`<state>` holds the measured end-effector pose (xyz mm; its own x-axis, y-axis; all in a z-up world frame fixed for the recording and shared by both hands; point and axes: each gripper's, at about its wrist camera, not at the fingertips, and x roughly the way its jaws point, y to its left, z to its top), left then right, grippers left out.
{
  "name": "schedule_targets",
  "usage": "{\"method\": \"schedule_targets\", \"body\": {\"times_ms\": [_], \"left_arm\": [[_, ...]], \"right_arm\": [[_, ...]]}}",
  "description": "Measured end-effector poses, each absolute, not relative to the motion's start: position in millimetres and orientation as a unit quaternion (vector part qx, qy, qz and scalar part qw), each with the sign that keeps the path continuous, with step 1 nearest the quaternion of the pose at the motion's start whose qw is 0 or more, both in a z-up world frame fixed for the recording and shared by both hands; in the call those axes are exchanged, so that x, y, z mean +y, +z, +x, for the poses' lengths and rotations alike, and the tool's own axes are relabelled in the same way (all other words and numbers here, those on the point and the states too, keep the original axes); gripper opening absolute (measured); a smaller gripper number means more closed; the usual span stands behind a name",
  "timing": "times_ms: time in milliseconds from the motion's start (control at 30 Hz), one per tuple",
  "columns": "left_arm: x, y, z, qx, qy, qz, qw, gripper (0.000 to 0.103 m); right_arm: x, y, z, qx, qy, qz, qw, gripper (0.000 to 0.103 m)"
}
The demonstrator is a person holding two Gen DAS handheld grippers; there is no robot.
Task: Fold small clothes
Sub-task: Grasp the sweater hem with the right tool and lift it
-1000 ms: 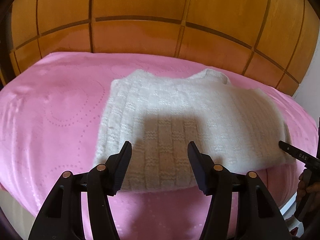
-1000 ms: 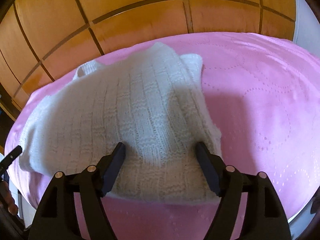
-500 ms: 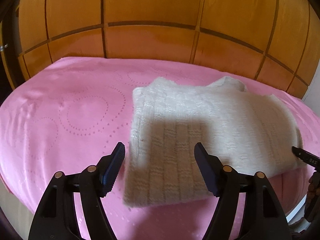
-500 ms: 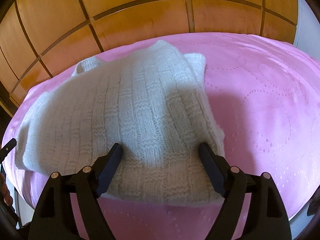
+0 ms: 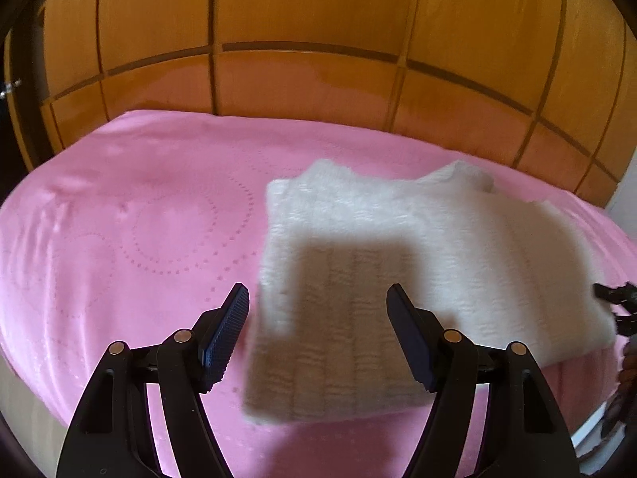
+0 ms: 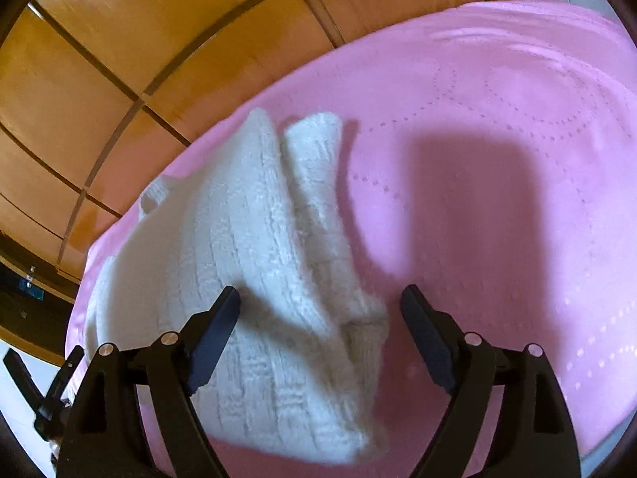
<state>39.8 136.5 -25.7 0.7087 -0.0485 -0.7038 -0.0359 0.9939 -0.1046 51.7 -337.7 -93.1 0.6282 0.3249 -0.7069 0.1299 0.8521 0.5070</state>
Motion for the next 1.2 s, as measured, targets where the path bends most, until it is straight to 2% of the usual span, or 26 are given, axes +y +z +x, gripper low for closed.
{"method": "schedule_targets", "body": {"times_ms": [33, 100, 133, 200, 267, 500, 867, 1000, 1200], "left_arm": [[135, -26, 40, 0.383, -0.014, -0.058, 0.922, 0.071], [129, -29, 43, 0.392, -0.035, -0.065, 0.917, 0.070], [127, -33, 46, 0.400, -0.046, -0.072, 0.912, 0.070], [124, -40, 50, 0.412, -0.060, -0.081, 0.906, 0.070], [122, -49, 55, 0.426, -0.066, -0.081, 0.899, 0.070], [126, -61, 62, 0.442, -0.091, -0.088, 0.888, 0.070], [149, -63, 62, 0.437, -0.145, -0.167, 0.872, 0.070], [166, -59, 61, 0.431, -0.159, -0.215, 0.862, 0.070], [211, -49, 45, 0.410, -0.148, -0.279, 0.856, 0.070]], "right_arm": [[-336, -92, 52, 0.429, 0.061, 0.264, 0.862, 0.070], [-334, -88, 53, 0.437, 0.079, 0.265, 0.856, 0.049], [-333, -87, 54, 0.440, 0.085, 0.262, 0.854, 0.044], [-328, -84, 55, 0.449, 0.099, 0.262, 0.848, 0.028], [-323, -79, 56, 0.455, 0.103, 0.258, 0.846, 0.023], [-293, -27, 55, 0.418, 0.175, 0.270, 0.849, 0.020], [-157, 47, 69, 0.379, 0.329, 0.223, 0.836, 0.018], [-90, 51, 81, 0.393, 0.369, 0.186, 0.822, 0.018], [-15, 16, 105, 0.440, 0.377, 0.150, 0.801, 0.018]]}}
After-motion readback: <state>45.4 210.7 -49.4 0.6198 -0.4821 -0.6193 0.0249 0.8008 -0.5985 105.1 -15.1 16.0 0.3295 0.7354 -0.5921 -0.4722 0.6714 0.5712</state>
